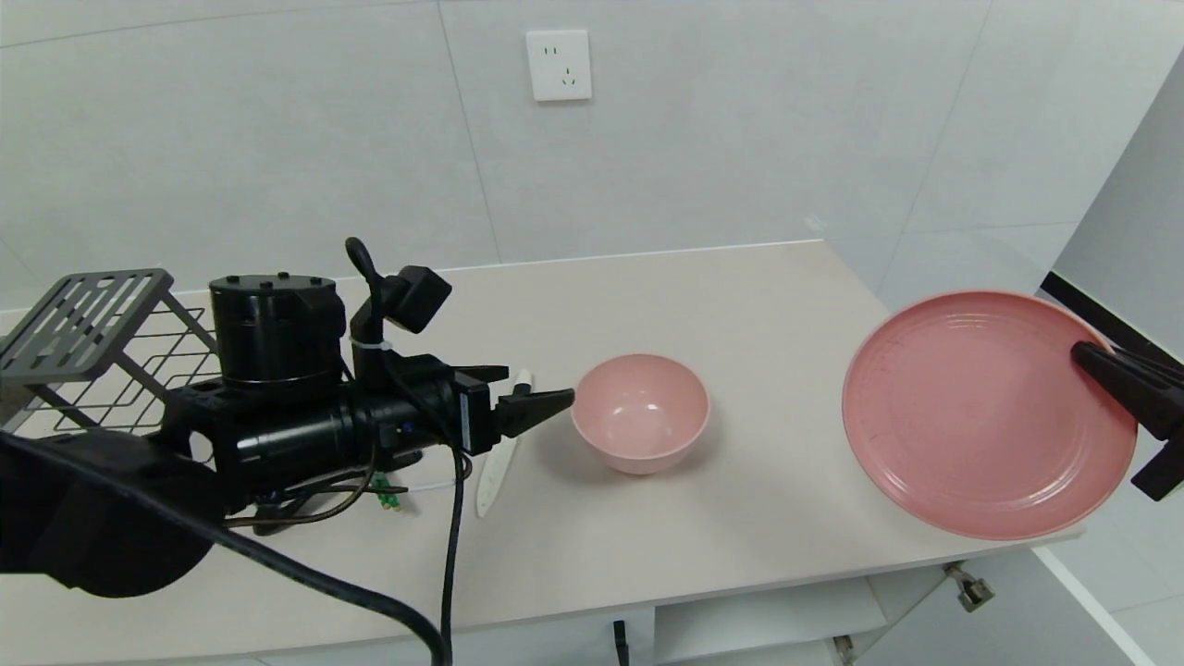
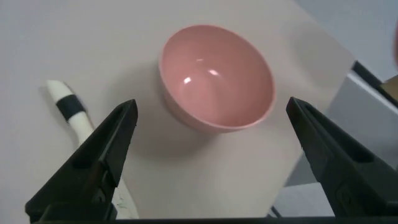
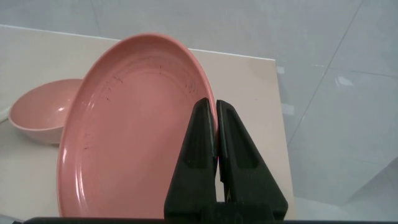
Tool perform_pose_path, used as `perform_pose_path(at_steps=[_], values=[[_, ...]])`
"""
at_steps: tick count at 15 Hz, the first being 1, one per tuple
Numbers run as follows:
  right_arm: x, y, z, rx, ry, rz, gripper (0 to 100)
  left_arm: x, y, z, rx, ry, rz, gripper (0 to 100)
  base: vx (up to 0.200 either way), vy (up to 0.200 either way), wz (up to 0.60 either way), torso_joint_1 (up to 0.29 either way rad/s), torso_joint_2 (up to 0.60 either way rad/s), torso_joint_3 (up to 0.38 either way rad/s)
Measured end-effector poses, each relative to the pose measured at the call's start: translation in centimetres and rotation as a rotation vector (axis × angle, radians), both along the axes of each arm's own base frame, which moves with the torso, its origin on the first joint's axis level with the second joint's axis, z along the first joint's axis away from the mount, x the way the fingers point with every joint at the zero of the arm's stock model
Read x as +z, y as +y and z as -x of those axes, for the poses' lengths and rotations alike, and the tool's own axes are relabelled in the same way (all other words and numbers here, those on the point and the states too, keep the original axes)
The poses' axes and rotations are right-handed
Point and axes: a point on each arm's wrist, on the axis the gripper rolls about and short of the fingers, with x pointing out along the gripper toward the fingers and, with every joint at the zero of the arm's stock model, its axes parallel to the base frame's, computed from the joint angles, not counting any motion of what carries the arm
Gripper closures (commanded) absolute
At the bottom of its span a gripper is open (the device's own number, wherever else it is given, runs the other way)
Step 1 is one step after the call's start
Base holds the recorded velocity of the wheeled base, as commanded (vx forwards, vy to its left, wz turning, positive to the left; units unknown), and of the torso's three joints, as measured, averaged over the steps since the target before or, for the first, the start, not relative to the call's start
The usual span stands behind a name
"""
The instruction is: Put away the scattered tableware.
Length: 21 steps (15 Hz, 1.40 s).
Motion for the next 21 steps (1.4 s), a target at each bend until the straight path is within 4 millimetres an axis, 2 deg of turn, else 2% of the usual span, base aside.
perform_pose_path(at_steps=[3,8,13,21], values=[[0.0,0.0,0.0,-0.001,-0.002,0.005,100,-1.5,-0.8,-2.0,0.034,-0.042,-0.108,0,0.000,0.000,0.00,0.000,0.00,0.000],[0.0,0.0,0.0,0.002,0.001,0.007,100,-2.6,-3.3,-4.6,0.032,-0.047,-0.123,0,0.000,0.000,0.00,0.000,0.00,0.000],[-0.1,0.1,-0.1,0.001,0.001,0.012,100,-4.2,-4.9,-5.3,0.015,-0.053,-0.109,0,0.000,0.000,0.00,0.000,0.00,0.000],[-0.2,0.1,-0.2,0.004,0.007,0.014,100,-5.8,-4.8,-4.8,0.024,0.006,-0.120,0,0.000,0.000,0.00,0.000,0.00,0.000]])
